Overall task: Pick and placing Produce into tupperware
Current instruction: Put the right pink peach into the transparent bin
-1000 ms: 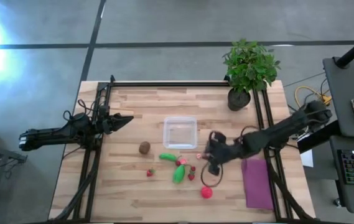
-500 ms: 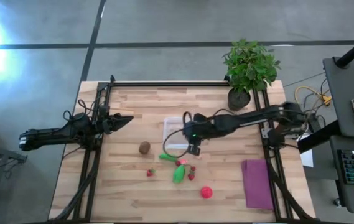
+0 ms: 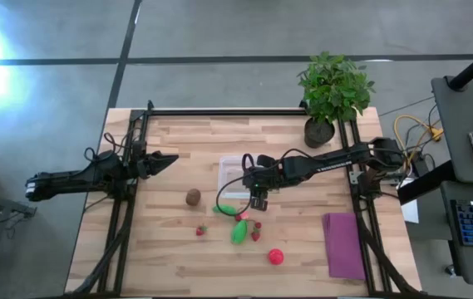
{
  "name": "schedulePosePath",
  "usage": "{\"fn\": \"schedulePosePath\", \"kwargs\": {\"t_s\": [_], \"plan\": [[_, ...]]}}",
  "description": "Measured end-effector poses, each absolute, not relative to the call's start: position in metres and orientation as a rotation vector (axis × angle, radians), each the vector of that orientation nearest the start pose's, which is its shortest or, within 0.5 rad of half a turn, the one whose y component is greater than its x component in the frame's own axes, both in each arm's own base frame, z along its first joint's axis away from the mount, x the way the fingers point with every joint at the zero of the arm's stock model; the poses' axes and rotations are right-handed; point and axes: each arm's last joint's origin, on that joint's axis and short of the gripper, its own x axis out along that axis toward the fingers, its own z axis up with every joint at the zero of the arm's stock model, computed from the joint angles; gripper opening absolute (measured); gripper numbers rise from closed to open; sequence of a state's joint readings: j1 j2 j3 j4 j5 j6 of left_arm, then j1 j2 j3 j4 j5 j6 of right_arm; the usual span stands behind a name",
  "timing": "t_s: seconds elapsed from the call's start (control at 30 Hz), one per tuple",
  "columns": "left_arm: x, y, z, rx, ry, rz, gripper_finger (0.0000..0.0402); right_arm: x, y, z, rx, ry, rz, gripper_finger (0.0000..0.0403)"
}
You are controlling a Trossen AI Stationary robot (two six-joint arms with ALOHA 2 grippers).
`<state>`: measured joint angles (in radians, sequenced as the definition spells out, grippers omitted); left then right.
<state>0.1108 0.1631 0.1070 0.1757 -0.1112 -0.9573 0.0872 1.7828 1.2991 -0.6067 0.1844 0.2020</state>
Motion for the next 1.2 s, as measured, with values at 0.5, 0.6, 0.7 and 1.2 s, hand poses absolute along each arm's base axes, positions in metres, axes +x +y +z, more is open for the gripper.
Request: {"fn": "schedulePosePath", "kwargs": {"t_s": [0.5,0.6,0.7,1.2], "plan": [[0.102,0.015,0.204,-0.952,-0.217,0.148,0.0201,0.350,0.050,0.242,0.040,0.982,-0.213,0.0248],[0.102,0.015,0.204,-0.952,-0.216,0.147,0.0201,0.340,0.062,0.259,-0.031,0.922,-0.213,0.0244],[0.102,0.015,0.204,-0.952,-0.217,0.148,0.0201,0.330,0.072,0.271,-0.072,0.896,-0.186,0.0239],[0.102,0.015,0.204,-0.952,-0.217,0.148,0.0201,0.286,0.113,0.236,-0.124,1.101,-0.197,0.0242]]}}
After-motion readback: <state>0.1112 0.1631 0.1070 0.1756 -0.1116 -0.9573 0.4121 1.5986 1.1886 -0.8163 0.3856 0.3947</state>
